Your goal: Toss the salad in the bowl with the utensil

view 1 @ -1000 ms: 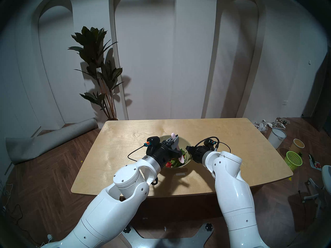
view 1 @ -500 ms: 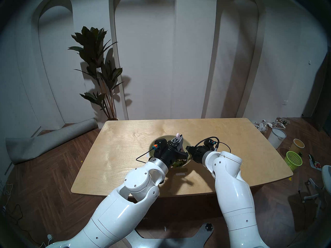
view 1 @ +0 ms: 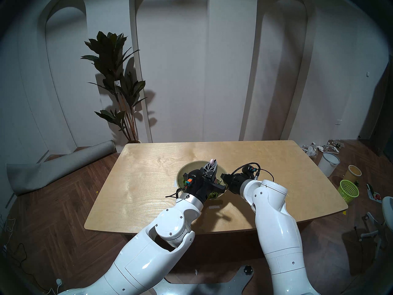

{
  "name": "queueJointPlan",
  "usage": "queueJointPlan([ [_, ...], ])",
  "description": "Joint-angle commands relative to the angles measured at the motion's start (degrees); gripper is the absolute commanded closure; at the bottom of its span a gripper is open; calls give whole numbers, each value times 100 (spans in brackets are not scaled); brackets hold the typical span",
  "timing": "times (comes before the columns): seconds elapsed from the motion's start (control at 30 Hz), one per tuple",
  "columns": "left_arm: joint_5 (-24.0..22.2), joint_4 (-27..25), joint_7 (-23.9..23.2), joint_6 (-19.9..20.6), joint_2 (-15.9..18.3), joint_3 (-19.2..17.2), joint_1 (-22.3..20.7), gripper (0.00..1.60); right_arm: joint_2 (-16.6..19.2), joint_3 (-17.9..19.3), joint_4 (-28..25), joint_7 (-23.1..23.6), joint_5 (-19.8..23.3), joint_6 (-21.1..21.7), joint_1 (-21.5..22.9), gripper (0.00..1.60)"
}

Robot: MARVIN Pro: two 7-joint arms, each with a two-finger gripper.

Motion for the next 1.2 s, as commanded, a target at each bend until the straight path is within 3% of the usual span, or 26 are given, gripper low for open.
queueJointPlan([
  [0.0,423,81,172,-241,-92,125,-54,160,-3,4,-143,8,10,2,40,160],
  [0.13,1118,272,536,-408,-107,308,-102,160,-3,3,-140,9,9,0,41,160],
  [0.17,1118,272,536,-408,-107,308,-102,160,-3,3,-140,9,9,0,41,160],
  [0.27,1658,153,900,-236,-15,363,-100,160,-2,3,-135,11,9,-3,43,160],
  [0.5,2434,0,1506,396,-10,382,-175,160,-2,3,-135,11,9,-2,43,160],
  [0.7,2481,61,1423,917,-25,429,-253,160,-3,3,-141,8,10,1,40,160],
  [1.17,2818,829,1557,771,-139,630,-511,160,-3,3,-142,8,10,1,40,160],
])
